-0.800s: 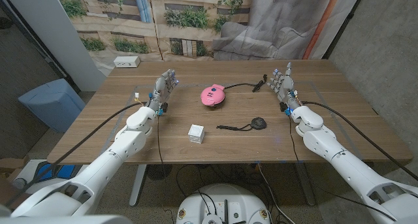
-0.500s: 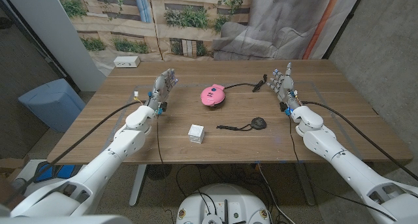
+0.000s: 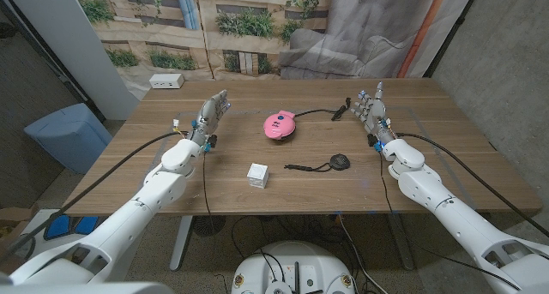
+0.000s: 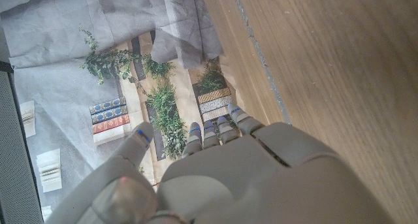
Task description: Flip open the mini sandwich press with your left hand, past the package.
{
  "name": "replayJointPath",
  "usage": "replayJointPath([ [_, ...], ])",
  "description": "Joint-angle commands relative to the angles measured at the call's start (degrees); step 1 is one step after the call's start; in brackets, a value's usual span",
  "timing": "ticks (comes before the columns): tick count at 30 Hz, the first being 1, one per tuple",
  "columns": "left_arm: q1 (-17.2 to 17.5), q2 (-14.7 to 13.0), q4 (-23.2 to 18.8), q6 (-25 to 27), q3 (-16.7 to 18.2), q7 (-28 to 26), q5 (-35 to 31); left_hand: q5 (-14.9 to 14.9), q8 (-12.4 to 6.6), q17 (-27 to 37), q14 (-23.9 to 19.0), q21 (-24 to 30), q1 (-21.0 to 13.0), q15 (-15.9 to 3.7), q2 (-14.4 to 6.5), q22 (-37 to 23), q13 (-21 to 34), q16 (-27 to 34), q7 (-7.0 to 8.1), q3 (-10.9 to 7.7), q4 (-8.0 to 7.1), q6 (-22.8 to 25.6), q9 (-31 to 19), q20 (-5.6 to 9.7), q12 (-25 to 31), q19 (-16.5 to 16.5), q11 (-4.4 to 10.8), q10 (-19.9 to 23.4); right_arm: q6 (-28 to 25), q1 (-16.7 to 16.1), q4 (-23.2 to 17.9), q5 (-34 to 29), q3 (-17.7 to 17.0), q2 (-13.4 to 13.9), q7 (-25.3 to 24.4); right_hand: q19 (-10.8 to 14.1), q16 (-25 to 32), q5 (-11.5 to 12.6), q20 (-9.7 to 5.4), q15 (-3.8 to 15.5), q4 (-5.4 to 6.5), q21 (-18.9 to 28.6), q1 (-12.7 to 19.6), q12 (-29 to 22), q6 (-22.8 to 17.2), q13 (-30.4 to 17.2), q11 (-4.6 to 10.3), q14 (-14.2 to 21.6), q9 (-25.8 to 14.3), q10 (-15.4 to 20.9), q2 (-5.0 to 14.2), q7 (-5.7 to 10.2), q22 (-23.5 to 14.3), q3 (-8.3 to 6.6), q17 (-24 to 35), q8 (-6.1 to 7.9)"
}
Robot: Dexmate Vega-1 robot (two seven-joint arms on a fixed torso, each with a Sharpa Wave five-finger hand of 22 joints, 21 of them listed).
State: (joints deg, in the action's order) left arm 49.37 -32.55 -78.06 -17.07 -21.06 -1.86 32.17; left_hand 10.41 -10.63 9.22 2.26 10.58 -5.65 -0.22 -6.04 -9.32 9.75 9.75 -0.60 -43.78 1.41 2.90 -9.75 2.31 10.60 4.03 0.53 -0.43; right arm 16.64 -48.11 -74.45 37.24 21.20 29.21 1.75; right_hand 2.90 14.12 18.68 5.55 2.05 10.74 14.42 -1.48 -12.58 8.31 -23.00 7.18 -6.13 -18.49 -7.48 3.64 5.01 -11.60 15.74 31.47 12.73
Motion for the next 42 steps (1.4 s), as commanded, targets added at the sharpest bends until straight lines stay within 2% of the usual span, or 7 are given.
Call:
replayJointPath([
  [1, 0.57, -3.08, -1.35, -2.52, -0.14, -0.61, -4.80, -0.14, -0.40, 0.24, 0.27, -0.20, -1.83, -0.58, -0.81, -0.14, 0.28, 0.19, 0.46, -0.31, 3.26, 0.13, -0.22, 1.56, 0.25, -0.60, 0.85, -0.12, -0.01, -0.01, -0.01, 0.00, 0.00, 0.00, -0.02, 0.01, 0.18, 0.39, 0.40, 1.13, 0.09, 0.23, 0.19, -0.32, 0.31, -0.29, 0.01, -0.44, -0.26, -0.50, 5.14, 0.05, -0.19, 0.39, 0.19, 0.25],
  [6, 0.11, -4.20, -1.61, -3.95, -0.64, -1.16, -8.24, -0.03, -0.73, 0.26, 0.32, -0.26, -3.38, -0.92, -0.30, -0.13, 0.28, 0.22, 1.25, -0.41, 6.04, 0.58, -0.22, 1.93, 0.26, -0.91, 1.40, 0.07, -0.03, -0.02, -0.04, 0.01, -0.01, 0.01, -0.03, 0.01, 0.17, 0.39, 0.39, 1.12, 0.09, 0.23, 0.19, -0.30, 0.30, -0.29, -0.02, -0.46, -0.27, -0.56, 5.14, 0.07, -0.19, 0.39, 0.19, 0.26],
  [13, 0.21, -6.76, -4.04, -4.38, -1.36, -3.21, -14.67, 0.28, -1.08, 0.29, 0.11, -0.25, -4.98, -1.14, -0.18, -0.10, 0.29, 0.32, 1.81, -0.71, 8.15, 1.27, -0.24, 1.74, 0.38, -1.01, 1.85, 0.57, -0.03, -0.01, -0.03, 0.01, -0.01, 0.02, -0.02, -0.02, 0.17, 0.39, 0.43, 1.12, 0.09, 0.22, 0.19, -0.32, 0.31, -0.29, -0.02, -0.46, -0.26, -0.51, 5.14, 0.03, -0.19, 0.39, 0.19, 0.25],
  [20, 1.09, -9.18, -8.49, -1.16, -1.71, -7.42, -21.90, 0.65, -1.70, 0.29, -0.89, -0.02, -6.98, -1.32, -0.31, -0.07, 0.30, 0.56, 2.26, -1.22, 9.38, 2.97, -0.27, 1.78, 0.60, -0.30, 2.24, 1.62, -0.04, -0.01, -0.04, 0.01, -0.01, 0.02, -0.02, 0.00, 0.17, 0.39, 0.41, 1.05, 0.09, 0.23, 0.19, -0.30, 0.35, -0.29, -0.07, -0.47, -0.26, -0.54, 5.14, 0.01, -0.19, 0.39, 0.20, 0.23],
  [27, 1.65, -11.18, -12.00, 2.35, -2.54, -9.16, -27.32, 0.88, -1.84, 0.26, -1.65, 0.23, -8.59, -1.21, -0.24, -0.06, 0.32, 0.61, 1.98, -1.59, 9.70, 3.54, -0.30, 1.53, 0.61, 0.81, 2.52, 2.16, -0.04, -0.01, -0.04, 0.01, -0.01, 0.02, -0.02, -0.01, 0.17, 0.39, 0.43, 1.07, 0.09, 0.22, 0.19, -0.31, 0.34, -0.29, -0.06, -0.47, -0.26, -0.52, 5.13, -0.01, -0.19, 0.39, 0.19, 0.24],
  [36, 2.50, -13.53, -15.97, 5.61, -2.73, -12.71, -35.15, 1.21, -2.43, 0.24, -3.00, 0.15, -11.39, -1.43, -0.04, -0.04, 0.35, 0.65, 2.31, -2.24, 9.87, 5.53, -0.36, 1.31, 0.78, 1.66, 3.05, 3.56, -0.03, 0.00, -0.02, 0.01, -0.01, 0.01, -0.01, 0.01, 0.17, 0.40, 0.42, 1.09, 0.09, 0.23, 0.20, -0.30, 0.36, -0.29, -0.06, -0.48, -0.26, -0.54, 5.14, 0.02, -0.19, 0.39, 0.20, 0.23],
  [42, 2.43, -15.52, -17.75, 5.65, -3.09, -14.44, -41.38, 1.41, -2.68, 0.24, -3.64, 0.07, -13.11, -1.98, 0.20, -0.02, 0.36, 0.61, 2.90, -2.67, 9.95, 6.60, -0.39, 1.19, 0.71, 1.99, 3.60, 3.96, -0.01, 0.01, 0.02, 0.00, 0.00, 0.00, 0.00, -0.01, 0.17, 0.39, 0.39, 1.05, 0.09, 0.22, 0.19, -0.28, 0.35, -0.29, -0.06, -0.46, -0.26, -0.62, 5.13, 0.02, -0.19, 0.39, 0.19, 0.23],
])
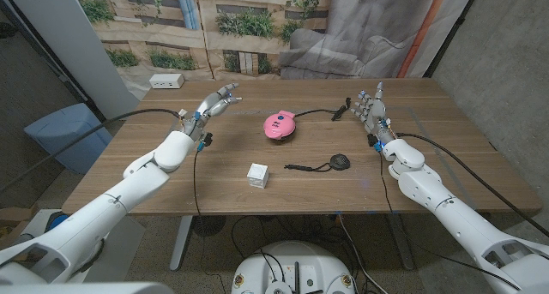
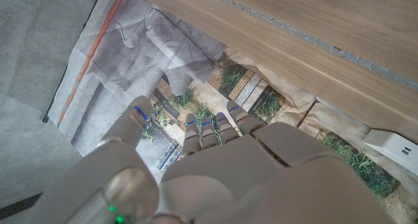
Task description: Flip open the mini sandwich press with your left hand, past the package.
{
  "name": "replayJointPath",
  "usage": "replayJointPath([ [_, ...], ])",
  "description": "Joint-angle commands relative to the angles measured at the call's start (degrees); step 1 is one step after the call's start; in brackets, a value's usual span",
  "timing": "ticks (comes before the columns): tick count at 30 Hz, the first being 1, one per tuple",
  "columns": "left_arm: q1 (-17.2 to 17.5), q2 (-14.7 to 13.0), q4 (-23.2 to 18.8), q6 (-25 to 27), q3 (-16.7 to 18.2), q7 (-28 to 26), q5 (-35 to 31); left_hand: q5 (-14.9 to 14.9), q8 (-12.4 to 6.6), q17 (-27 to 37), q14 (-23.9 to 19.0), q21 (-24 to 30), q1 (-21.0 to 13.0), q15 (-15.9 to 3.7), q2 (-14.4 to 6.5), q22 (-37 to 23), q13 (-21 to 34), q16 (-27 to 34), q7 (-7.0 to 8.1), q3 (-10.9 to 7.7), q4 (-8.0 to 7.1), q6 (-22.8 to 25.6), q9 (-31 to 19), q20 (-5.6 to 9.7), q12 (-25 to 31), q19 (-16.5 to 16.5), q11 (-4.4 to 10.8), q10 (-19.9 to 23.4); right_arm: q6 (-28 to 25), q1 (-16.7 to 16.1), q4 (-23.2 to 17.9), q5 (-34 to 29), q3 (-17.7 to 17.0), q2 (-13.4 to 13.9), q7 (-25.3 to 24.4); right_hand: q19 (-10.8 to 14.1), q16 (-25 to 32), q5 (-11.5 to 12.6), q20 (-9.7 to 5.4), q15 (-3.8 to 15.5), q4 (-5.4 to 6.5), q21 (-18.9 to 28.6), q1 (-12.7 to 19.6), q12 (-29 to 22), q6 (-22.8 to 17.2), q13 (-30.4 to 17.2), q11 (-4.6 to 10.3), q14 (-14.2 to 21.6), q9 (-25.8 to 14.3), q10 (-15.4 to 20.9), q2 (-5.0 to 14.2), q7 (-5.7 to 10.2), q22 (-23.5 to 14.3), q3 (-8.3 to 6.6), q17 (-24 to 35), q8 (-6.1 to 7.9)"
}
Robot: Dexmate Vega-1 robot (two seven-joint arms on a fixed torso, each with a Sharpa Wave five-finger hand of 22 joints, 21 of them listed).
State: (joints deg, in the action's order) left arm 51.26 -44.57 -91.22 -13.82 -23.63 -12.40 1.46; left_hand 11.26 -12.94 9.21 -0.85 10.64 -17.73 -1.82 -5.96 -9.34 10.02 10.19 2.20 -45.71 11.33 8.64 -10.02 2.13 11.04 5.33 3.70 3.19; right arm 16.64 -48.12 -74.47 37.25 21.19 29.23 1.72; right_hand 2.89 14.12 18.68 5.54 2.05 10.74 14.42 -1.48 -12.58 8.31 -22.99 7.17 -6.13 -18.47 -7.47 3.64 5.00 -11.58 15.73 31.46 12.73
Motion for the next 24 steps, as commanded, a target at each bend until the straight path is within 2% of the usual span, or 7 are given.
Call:
replayJointPath([
  [1, 0.71, -3.71, -5.22, 3.08, -0.52, -4.38, -11.81, 0.57, -0.36, 0.25, -0.68, 0.03, -1.20, -0.41, 0.17, 0.00, 0.09, 0.20, 0.12, -0.77, 0.05, 0.86, -0.12, 1.40, 0.28, 0.80, 0.50, 0.42, 0.00, 0.02, 0.04, -0.01, 0.01, -0.02, 0.02, -0.01, 0.17, 0.40, 0.41, 1.04, 0.09, 0.22, 0.19, -0.29, 0.37, -0.30, -0.07, -0.47, -0.28, -0.59, 5.14, 0.03, -0.21, 0.39, 0.21, 0.23],
  [5, 1.69, -4.57, -8.07, 6.03, -0.35, -5.63, -15.36, 0.59, -0.57, 0.26, -1.27, 0.06, -2.10, -0.85, 0.53, 0.01, 0.09, 0.26, -0.05, -0.91, 0.09, 1.64, -0.13, 1.54, 0.33, 1.25, 0.54, 0.88, 0.00, 0.01, 0.03, -0.01, 0.01, -0.02, 0.02, 0.00, 0.17, 0.40, 0.41, 1.12, 0.09, 0.23, 0.19, -0.29, 0.38, -0.30, -0.01, -0.48, -0.28, -0.59, 5.14, 0.03, -0.21, 0.39, 0.21, 0.23],
  [11, 1.43, -6.71, -8.93, 4.09, -1.28, -6.96, -21.83, 0.54, -0.56, 0.28, -1.53, -0.07, -3.72, -1.42, 1.81, 0.04, 0.11, 0.09, 0.71, -1.01, 0.15, 2.07, -0.16, 2.04, 0.14, 1.59, 1.15, 1.06, 0.00, 0.01, 0.03, -0.01, 0.01, -0.02, 0.02, 0.01, 0.17, 0.40, 0.41, 1.10, 0.09, 0.23, 0.19, -0.31, 0.37, -0.30, -0.06, -0.48, -0.28, -0.54, 5.14, -0.02, -0.21, 0.39, 0.21, 0.24],
  [15, 0.28, -8.80, -8.76, 1.51, -2.78, -9.90, -30.97, 0.48, -0.42, 0.29, -1.44, -0.14, -4.55, -1.90, 2.77, 0.05, 0.11, -0.05, 1.48, -0.96, 0.15, 1.92, -0.16, 2.25, -0.06, 1.79, 1.40, 0.89, 0.00, 0.01, 0.03, -0.01, 0.01, -0.02, 0.02, 0.01, 0.16, 0.39, 0.41, 1.15, 0.09, 0.23, 0.19, -0.28, 0.37, -0.30, -0.05, -0.50, -0.28, -0.61, 5.13, -0.05, -0.21, 0.39, 0.21, 0.23],
  [24, -0.87, -9.91, -10.15, 2.49, -4.85, -10.75, -41.56, 0.41, -0.27, 0.29, -1.70, -0.13, -5.55, -2.17, 3.96, 0.05, 0.09, -0.04, 1.48, -0.85, 0.12, 1.79, -0.14, 2.11, -0.25, 2.25, 1.40, 0.73, -0.02, 0.01, 0.01, 0.00, 0.01, -0.01, 0.01, 0.02, 0.16, 0.39, 0.42, 1.14, 0.09, 0.23, 0.19, -0.30, 0.36, -0.30, -0.03, -0.50, -0.28, -0.55, 5.13, 0.06, -0.21, 0.40, 0.21, 0.24],
])
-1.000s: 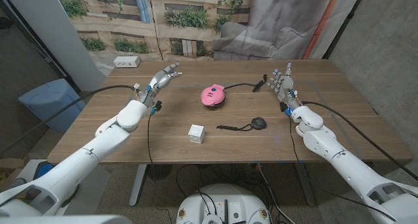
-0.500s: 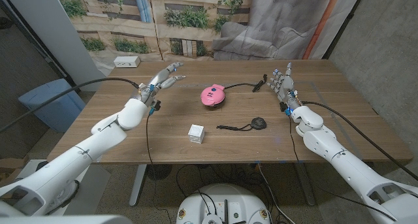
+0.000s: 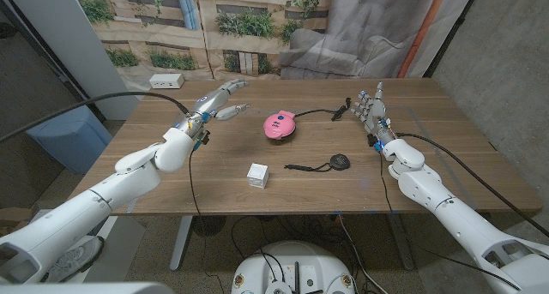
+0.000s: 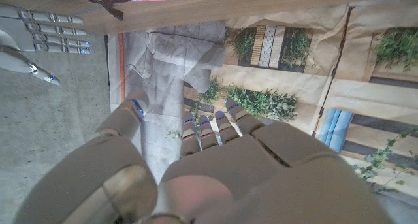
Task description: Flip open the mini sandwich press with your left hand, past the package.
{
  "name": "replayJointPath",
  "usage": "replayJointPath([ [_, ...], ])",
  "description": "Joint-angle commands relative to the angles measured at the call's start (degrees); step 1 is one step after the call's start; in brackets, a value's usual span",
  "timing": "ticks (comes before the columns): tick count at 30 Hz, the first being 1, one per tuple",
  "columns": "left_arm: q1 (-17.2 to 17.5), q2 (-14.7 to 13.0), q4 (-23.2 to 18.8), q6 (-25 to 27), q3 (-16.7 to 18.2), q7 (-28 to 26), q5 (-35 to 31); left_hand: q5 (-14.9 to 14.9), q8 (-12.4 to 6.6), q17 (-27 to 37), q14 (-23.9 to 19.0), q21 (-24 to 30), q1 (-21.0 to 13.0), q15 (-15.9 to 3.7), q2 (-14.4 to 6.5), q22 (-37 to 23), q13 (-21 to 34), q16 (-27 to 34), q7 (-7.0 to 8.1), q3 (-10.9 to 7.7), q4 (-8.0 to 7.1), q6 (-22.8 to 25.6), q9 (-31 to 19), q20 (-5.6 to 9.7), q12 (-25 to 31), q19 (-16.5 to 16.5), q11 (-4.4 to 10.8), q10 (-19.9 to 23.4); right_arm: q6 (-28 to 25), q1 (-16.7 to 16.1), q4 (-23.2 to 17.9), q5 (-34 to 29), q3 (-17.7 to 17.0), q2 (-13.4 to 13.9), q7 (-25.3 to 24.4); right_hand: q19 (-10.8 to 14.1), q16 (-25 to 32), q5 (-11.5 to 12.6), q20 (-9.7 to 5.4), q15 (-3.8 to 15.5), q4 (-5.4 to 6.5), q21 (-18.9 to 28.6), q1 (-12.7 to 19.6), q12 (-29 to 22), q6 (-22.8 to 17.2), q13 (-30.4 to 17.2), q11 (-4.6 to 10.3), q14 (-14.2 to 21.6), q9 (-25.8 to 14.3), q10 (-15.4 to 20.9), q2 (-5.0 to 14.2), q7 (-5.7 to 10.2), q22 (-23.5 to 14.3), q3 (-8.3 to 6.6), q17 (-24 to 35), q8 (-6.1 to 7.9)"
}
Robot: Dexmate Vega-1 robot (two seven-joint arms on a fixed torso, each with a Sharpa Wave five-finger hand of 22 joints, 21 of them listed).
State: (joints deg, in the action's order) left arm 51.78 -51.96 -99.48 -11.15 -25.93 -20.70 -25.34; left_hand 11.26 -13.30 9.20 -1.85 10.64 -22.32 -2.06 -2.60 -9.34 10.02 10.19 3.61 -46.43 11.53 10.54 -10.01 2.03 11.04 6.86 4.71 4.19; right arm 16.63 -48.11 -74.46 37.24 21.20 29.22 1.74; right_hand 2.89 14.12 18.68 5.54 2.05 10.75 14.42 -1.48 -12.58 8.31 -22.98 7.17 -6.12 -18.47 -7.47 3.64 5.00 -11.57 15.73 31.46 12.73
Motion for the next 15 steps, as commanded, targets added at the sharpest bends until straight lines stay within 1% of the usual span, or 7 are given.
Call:
replayJointPath([
  [1, -1.52, -2.66, -2.25, 0.28, -2.82, -1.69, -15.58, 0.40, 0.13, 0.29, -0.67, -0.16, -1.08, -1.95, 0.74, 0.06, 0.09, -0.06, -0.02, -0.12, -0.09, -0.19, -0.14, 2.21, -0.27, 0.68, 0.41, -0.30, -0.01, 0.00, 0.01, 0.00, -0.01, 0.00, 0.00, 0.02, 0.16, 0.39, 0.42, 1.14, 0.09, 0.23, 0.19, -0.31, 0.37, -0.30, -0.05, -0.50, -0.29, -0.54, 5.13, 0.08, -0.21, 0.40, 0.21, 0.23],
  [2, -1.56, -2.71, -2.80, 1.40, -3.13, -0.77, -16.77, 0.40, 0.15, 0.29, -0.65, -0.18, -1.18, -1.94, 0.84, 0.06, 0.09, -0.07, -0.04, -0.11, -0.09, -0.21, -0.14, 2.21, -0.29, 0.66, 0.39, -0.34, -0.01, 0.00, 0.01, 0.00, 0.00, 0.00, 0.00, 0.01, 0.16, 0.39, 0.42, 1.18, 0.09, 0.23, 0.19, -0.32, 0.38, -0.30, -0.06, -0.51, -0.29, -0.53, 5.13, 0.05, -0.21, 0.40, 0.21, 0.23],
  [4, -1.47, -2.34, -3.65, 3.80, -3.53, 1.25, -17.80, 0.42, 0.36, 0.30, -0.50, -0.52, -2.03, -1.65, 1.37, 0.05, 0.08, -0.15, -0.39, -0.16, -0.14, -0.60, -0.14, 1.60, -0.52, -0.15, 0.07, -0.89, -0.01, 0.00, 0.01, 0.00, 0.00, 0.00, 0.00, 0.01, 0.16, 0.39, 0.41, 1.16, 0.09, 0.23, 0.19, -0.32, 0.39, -0.30, -0.01, -0.50, -0.29, -0.52, 5.13, 0.08, -0.21, 0.40, 0.21, 0.23],
  [7, -1.47, -1.97, -4.73, 6.91, -4.35, 3.75, -19.63, 0.44, 0.44, 0.29, -0.23, -0.60, -2.61, -1.48, 1.65, 0.05, 0.07, -0.24, -0.61, -0.21, -0.16, -0.73, -0.14, 1.57, -0.55, -0.47, -0.03, -1.02, -0.01, 0.00, 0.01, 0.00, 0.00, 0.00, -0.01, 0.01, 0.17, 0.39, 0.42, 1.06, 0.09, 0.23, 0.19, -0.32, 0.40, -0.30, -0.02, -0.48, -0.29, -0.53, 5.13, 0.03, -0.22, 0.40, 0.21, 0.22],
  [11, -2.25, -2.20, -5.73, 8.57, -6.04, 7.41, -22.18, 0.49, 0.77, 0.30, 0.63, -0.72, -3.87, -1.11, 2.20, 0.04, 0.06, -0.44, -0.85, -0.31, -0.22, -1.39, -0.14, 1.12, -0.76, -1.22, -0.61, -1.86, -0.01, 0.00, 0.01, 0.00, 0.00, -0.01, -0.01, 0.01, 0.16, 0.39, 0.39, 1.15, 0.09, 0.23, 0.19, -0.31, 0.41, -0.30, 0.04, -0.52, -0.29, -0.53, 5.14, 0.03, -0.22, 0.40, 0.21, 0.22],
  [15, -2.48, -2.16, -6.08, 10.08, -7.70, 7.56, -26.38, 0.50, 1.01, 0.31, 1.26, -0.77, -4.72, -0.77, 2.57, 0.04, 0.06, -0.51, -1.12, -0.36, -0.25, -1.96, -0.14, 0.98, -0.85, -1.71, -1.00, -2.48, -0.01, 0.01, 0.01, 0.00, 0.00, -0.01, -0.01, 0.01, 0.15, 0.39, 0.43, 1.12, 0.09, 0.23, 0.19, -0.29, 0.41, -0.30, 0.07, -0.53, -0.28, -0.58, 5.14, -0.03, -0.22, 0.40, 0.21, 0.22],
])
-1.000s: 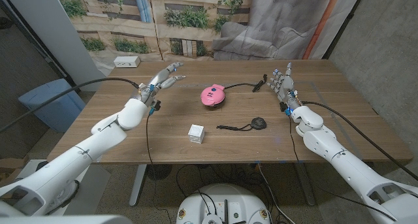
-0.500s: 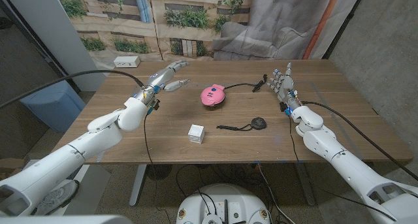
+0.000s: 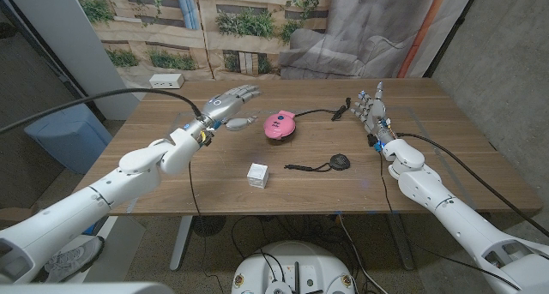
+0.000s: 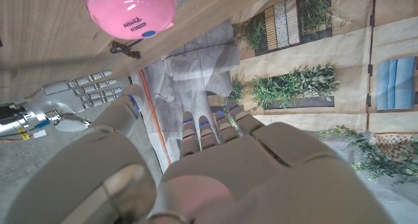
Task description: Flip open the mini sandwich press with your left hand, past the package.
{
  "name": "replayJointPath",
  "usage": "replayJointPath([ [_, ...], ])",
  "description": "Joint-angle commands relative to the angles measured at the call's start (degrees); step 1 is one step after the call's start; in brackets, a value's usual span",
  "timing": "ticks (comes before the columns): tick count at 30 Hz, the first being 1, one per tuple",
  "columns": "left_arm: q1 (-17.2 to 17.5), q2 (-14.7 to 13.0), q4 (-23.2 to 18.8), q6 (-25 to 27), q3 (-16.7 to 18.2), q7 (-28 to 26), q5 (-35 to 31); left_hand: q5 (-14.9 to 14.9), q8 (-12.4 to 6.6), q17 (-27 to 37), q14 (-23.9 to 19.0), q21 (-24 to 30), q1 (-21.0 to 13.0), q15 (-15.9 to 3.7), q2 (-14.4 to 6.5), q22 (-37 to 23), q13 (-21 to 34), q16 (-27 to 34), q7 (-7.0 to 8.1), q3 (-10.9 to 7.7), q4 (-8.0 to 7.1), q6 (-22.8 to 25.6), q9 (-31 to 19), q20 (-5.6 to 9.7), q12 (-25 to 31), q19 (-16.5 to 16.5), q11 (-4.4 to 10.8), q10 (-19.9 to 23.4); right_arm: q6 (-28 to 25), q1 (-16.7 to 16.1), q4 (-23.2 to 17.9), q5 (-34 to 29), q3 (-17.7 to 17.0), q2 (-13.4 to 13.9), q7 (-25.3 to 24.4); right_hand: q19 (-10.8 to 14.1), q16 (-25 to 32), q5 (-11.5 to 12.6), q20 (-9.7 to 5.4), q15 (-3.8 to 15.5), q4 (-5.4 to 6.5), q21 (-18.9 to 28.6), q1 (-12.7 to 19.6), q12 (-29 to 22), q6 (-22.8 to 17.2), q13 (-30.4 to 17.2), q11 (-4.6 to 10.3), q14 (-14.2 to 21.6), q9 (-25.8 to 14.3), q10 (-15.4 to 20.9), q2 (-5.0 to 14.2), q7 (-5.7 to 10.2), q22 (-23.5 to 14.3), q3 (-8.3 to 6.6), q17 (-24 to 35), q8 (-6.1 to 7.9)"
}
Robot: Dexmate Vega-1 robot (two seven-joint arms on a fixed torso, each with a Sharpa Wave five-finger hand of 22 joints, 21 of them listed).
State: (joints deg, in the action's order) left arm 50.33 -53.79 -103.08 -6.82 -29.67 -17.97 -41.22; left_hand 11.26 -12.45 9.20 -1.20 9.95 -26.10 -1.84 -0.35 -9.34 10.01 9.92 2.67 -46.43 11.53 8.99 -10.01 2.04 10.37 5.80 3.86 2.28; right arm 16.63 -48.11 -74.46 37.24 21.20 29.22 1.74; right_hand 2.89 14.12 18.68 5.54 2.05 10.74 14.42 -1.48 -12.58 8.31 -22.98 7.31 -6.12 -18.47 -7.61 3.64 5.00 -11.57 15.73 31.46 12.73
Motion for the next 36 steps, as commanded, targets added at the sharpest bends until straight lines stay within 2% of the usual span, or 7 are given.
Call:
replayJointPath([
  [1, -1.09, -0.38, -2.45, 5.82, -4.33, 4.54, -11.45, 0.50, 0.29, 0.31, 0.82, -0.09, -1.26, -0.93, 0.45, 0.04, 0.07, -0.26, -0.35, -0.37, -0.27, -0.72, -0.15, 1.01, -0.20, -0.87, -0.20, -0.79, 0.00, 0.01, 0.01, 0.00, 0.00, -0.01, -0.01, 0.01, 0.16, 0.39, 0.45, 1.18, 0.10, 0.24, 0.19, -0.31, 0.43, -0.30, -0.06, -0.52, -0.29, -0.41, 5.14, -0.04, -0.22, 0.40, 0.22, 0.21],
  [4, -1.00, -0.53, -2.48, 6.72, -5.52, 2.53, -15.65, 0.51, 0.39, 0.32, 1.43, -0.10, -1.92, -0.50, 0.72, 0.02, 0.07, -0.32, -0.68, -0.40, -0.29, -1.00, -0.16, 0.82, -0.25, -1.27, -0.48, -1.31, 0.00, 0.01, 0.01, 0.00, 0.00, 0.00, -0.01, 0.00, 0.17, 0.39, 0.43, 1.12, 0.09, 0.23, 0.19, -0.32, 0.41, -0.30, -0.11, -0.49, -0.29, -0.38, 5.14, 0.03, -0.22, 0.40, 0.22, 0.22],
  [18, 0.62, 0.84, -2.39, 12.34, -7.47, -0.63, -21.34, 0.54, 0.54, 0.32, 1.74, -0.03, -3.34, -0.19, 1.18, 0.01, 0.06, -0.15, -1.01, -0.50, -0.33, -1.50, -0.17, 0.57, -0.12, -1.83, -0.72, -1.78, 0.00, 0.01, 0.01, 0.00, 0.00, 0.00, 0.00, 0.01, 0.16, 0.39, 0.43, 1.09, 0.09, 0.23, 0.19, -0.33, 0.39, -0.30, -0.13, -0.50, -0.28, -0.36, 5.15, 0.07, -0.22, 0.39, 0.21, 0.23],
  [26, 1.08, 1.25, -0.47, 14.32, -9.24, -6.01, -25.41, 0.52, 0.27, 0.32, 0.75, 0.20, -4.89, -0.48, 1.70, 0.02, 0.04, 0.30, -0.99, -0.65, -0.33, -0.89, -0.16, 0.33, 0.33, -1.72, -0.62, -0.94, -0.01, 0.01, 0.00, 0.00, 0.00, 0.00, 0.00, -0.02, 0.16, 0.39, 0.46, 1.13, 0.09, 0.22, 0.19, -0.31, 0.37, -0.30, -0.18, -0.50, -0.28, -0.40, 5.14, 0.05, -0.22, 0.40, 0.21, 0.24],
  [36, 0.45, 2.32, 3.53, 14.82, -11.24, -12.54, -26.66, 0.37, 0.04, 0.32, 0.27, 0.44, -5.99, -0.65, 2.29, 0.03, 0.03, 0.37, -1.06, -0.68, -0.30, -0.26, -0.16, 0.45, 0.48, -1.06, -0.36, -0.38, -0.01, 0.01, 0.01, 0.00, 0.00, 0.00, 0.00, 0.01, 0.16, 0.39, 0.38, 1.17, 0.09, 0.24, 0.19, -0.31, 0.36, -0.30, -0.16, -0.50, -0.28, -0.41, 5.13, 0.01, -0.22, 0.40, 0.21, 0.24],
])
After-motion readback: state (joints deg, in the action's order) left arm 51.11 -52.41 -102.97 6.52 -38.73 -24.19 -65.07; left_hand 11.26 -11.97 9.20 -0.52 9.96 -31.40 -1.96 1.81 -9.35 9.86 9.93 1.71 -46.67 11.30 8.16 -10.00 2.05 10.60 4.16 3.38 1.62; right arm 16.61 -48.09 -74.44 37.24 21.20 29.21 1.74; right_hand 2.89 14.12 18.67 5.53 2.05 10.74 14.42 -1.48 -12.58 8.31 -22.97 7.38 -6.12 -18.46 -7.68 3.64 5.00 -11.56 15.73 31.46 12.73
